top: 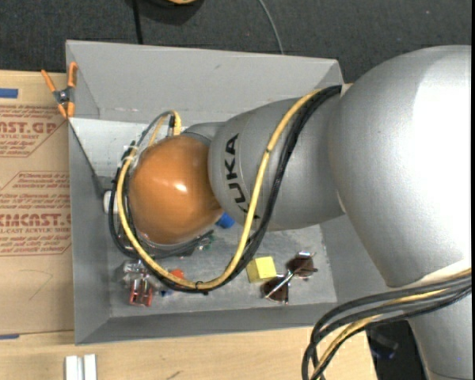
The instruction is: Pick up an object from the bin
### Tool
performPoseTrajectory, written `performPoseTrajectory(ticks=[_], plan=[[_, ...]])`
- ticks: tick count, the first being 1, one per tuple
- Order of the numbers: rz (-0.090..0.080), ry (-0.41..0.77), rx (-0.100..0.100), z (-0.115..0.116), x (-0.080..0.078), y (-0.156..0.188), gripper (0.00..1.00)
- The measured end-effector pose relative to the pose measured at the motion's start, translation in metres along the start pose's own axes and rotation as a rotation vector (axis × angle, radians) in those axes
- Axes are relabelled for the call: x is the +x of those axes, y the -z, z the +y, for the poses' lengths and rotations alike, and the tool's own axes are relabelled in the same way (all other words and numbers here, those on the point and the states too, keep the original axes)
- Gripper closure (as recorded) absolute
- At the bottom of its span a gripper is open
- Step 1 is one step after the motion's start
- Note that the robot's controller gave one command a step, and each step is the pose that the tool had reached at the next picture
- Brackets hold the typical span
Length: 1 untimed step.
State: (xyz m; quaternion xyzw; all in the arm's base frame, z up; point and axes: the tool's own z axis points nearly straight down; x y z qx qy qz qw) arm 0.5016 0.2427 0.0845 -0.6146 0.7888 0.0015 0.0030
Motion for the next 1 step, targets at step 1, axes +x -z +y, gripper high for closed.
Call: performPoseTrajectory(ticks=[1], plan=[[-0.002,0.0,0.002,-0.0007,-0.0007,0.0113,1.0]])
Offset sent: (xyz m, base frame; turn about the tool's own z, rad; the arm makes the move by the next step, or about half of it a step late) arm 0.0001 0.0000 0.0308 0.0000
